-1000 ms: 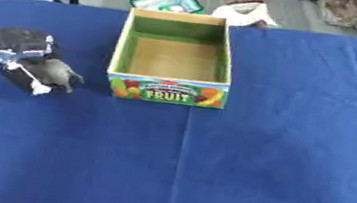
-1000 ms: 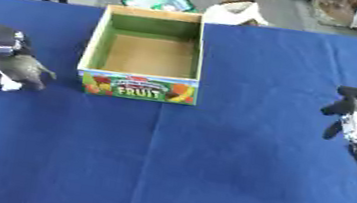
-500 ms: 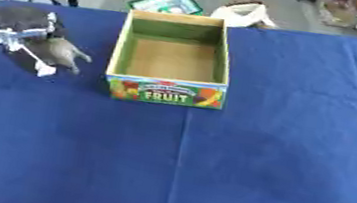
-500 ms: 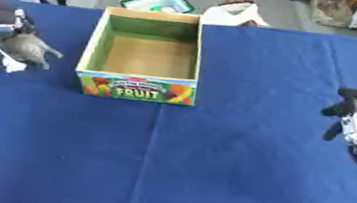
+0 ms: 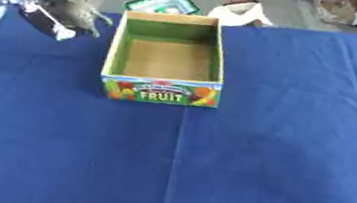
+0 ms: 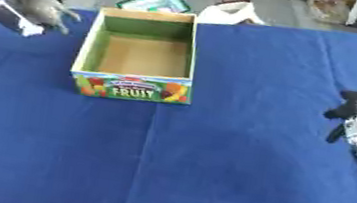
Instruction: Pick up objects on the table and place them in the box.
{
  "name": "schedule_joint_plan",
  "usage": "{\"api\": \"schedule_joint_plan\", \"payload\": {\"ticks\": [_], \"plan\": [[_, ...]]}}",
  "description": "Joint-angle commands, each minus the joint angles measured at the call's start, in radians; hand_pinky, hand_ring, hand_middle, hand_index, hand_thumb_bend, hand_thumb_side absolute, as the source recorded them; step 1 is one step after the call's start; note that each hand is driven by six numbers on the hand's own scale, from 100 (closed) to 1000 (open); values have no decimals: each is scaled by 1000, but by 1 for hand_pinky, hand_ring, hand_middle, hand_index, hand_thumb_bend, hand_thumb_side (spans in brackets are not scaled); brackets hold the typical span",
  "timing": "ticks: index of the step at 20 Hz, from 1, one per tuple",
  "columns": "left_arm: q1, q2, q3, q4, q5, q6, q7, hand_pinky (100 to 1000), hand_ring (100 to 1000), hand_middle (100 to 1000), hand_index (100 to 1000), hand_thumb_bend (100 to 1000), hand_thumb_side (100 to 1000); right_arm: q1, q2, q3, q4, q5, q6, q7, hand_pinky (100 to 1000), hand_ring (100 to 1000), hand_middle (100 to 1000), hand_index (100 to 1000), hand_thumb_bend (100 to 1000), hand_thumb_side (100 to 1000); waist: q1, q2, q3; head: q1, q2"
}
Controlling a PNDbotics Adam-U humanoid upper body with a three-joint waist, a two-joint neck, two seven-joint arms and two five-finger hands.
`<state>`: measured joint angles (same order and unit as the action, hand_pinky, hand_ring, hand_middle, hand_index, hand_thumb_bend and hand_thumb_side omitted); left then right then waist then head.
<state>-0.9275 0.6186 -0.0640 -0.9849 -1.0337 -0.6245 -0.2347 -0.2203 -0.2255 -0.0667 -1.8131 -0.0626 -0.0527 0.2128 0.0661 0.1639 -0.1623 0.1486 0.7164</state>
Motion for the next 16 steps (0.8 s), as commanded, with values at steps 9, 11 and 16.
{"api": "schedule_joint_plan", "payload": {"ticks": [9,11,16], "plan": [[-83,-122,18,97,-180,14,223,446,380,307,445,244,241,-33,-22,21,-16,-4,-5,27,356,610,507,727,100,434,5,9,-53,44,-26],[-78,-139,12,110,-211,15,243,476,413,344,477,262,262,-35,-21,22,-17,-5,-5,28,356,610,507,727,100,434,5,11,-56,47,-27],[-58,-174,5,143,-265,8,279,581,536,482,598,293,309,-37,-17,23,-18,-5,-5,30,356,610,507,727,100,434,2,15,-58,50,-31]]}}
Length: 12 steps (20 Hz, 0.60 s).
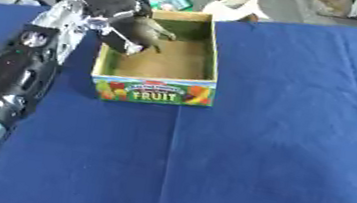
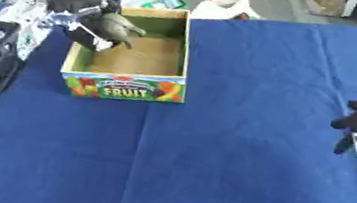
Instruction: Pick up objects on the table and place them in the box.
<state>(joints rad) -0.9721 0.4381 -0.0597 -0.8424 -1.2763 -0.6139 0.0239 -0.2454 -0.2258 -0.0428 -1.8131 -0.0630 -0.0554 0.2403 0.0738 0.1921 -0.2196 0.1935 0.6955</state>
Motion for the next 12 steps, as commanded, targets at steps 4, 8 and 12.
{"api": "schedule_joint_plan", "payload": {"ticks": [4,8,12], "plan": [[-2,-6,-5,26,-57,-16,-1,621,590,527,642,327,342,-13,-16,-1,-17,-5,-3,2,355,610,507,727,100,432,-10,-12,-1,7,-12],[2,-6,5,48,-29,-42,-113,724,741,685,804,539,441,-11,-14,-2,-17,-7,-4,2,356,611,507,727,100,434,-12,-17,6,3,-12],[-1,13,13,20,32,-61,-247,785,806,766,847,672,486,-7,-13,-3,-16,-7,-3,2,356,611,507,727,100,435,-12,-24,15,-1,-11]]}}
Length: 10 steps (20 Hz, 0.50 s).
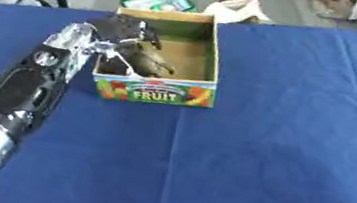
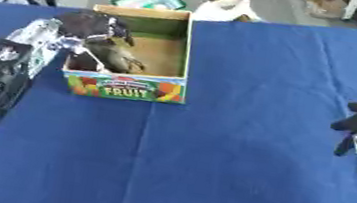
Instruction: Pick up objects on the table and place them in the box.
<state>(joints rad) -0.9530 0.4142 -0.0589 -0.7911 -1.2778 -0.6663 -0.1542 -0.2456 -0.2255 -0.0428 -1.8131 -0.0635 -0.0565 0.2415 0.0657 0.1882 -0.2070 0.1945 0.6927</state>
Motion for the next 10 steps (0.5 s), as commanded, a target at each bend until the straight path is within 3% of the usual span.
{"api": "schedule_joint_plan", "payload": {"ticks": [1,10], "plan": [[-21,43,16,-47,53,-9,-95,792,811,777,852,688,478,-5,-14,-4,-16,-7,-2,0,356,611,507,727,100,435,-5,-22,4,-3,-9],[28,123,31,-287,386,11,-184,771,775,762,840,543,327,6,-12,-15,-16,-5,0,-9,356,611,507,727,100,437,-10,-29,29,-20,1]]}}
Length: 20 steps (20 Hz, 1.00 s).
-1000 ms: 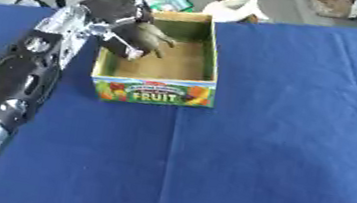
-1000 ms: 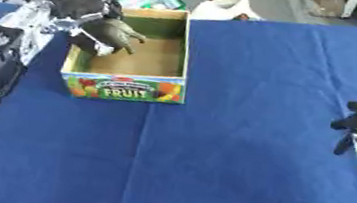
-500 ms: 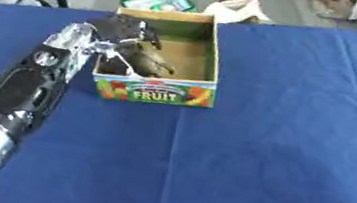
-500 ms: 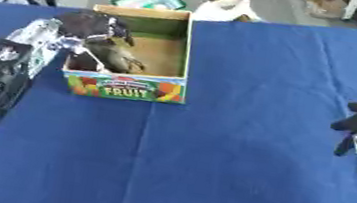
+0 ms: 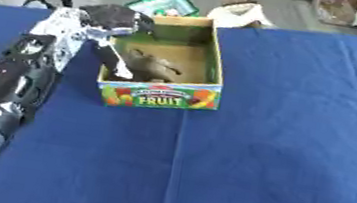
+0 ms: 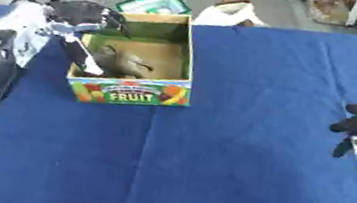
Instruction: Pick up objects on the table and place them in the box.
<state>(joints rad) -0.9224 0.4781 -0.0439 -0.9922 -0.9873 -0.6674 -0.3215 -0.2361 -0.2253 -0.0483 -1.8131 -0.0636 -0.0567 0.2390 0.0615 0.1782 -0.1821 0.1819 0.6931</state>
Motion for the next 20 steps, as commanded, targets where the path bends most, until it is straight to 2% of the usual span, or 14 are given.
{"api": "schedule_joint_plan", "payload": {"ticks": [1,6,8,9,10,11,12,13,14,16,18,19,20], "plan": [[9,69,20,-120,139,22,-23,764,766,756,836,516,299,-2,-12,-11,-16,-4,0,-8,356,611,507,727,100,438,-7,-20,9,-10,2],[105,131,59,-306,369,89,-13,730,721,718,816,411,198,3,-8,-18,-17,-2,1,-14,357,611,507,727,100,439,-14,-20,37,-25,9],[154,146,77,-372,458,125,1,701,676,676,796,294,138,4,-7,-21,-18,-2,1,-17,357,611,507,727,100,439,-18,-20,47,-30,9],[187,152,90,-408,511,144,18,682,644,647,783,174,122,4,-6,-22,-18,-2,1,-19,357,611,507,727,100,440,-20,-20,51,-33,9],[225,156,100,-444,572,165,38,672,629,633,777,105,120,4,-5,-24,-19,-3,1,-20,357,611,507,727,100,440,-22,-19,56,-35,8],[259,160,108,-478,632,187,54,664,621,624,773,100,133,4,-4,-25,-19,-3,1,-21,357,611,507,727,100,440,-23,-19,59,-37,8],[298,160,116,-512,697,208,75,653,608,612,767,100,183,4,-3,-26,-20,-3,1,-23,357,611,507,727,100,440,-24,-18,62,-39,7],[333,160,122,-544,763,230,94,640,594,598,762,100,274,4,-3,-28,-20,-3,1,-24,357,611,507,727,100,440,-25,-17,65,-40,7],[371,155,128,-574,832,250,118,635,589,593,761,100,310,4,-3,-29,-20,-3,1,-26,357,611,507,727,100,441,-26,-16,69,-42,7],[423,154,133,-626,941,285,149,632,587,591,759,100,320,4,-2,-30,-21,-3,1,-27,357,611,507,727,100,441,-27,-15,74,-43,7],[441,157,137,-656,990,310,154,632,587,591,759,100,320,4,-2,-30,-21,-3,2,-27,357,611,507,727,100,441,-28,-15,75,-43,7],[447,155,138,-660,1003,319,154,601,561,564,734,100,463,2,-1,-31,-22,-3,1,-28,358,612,507,727,100,441,-30,-12,78,-41,5],[463,142,138,-659,1017,331,163,597,557,560,734,100,479,-1,1,-34,-24,-4,0,-30,358,612,507,727,100,441,-34,-6,85,-41,1]]}}
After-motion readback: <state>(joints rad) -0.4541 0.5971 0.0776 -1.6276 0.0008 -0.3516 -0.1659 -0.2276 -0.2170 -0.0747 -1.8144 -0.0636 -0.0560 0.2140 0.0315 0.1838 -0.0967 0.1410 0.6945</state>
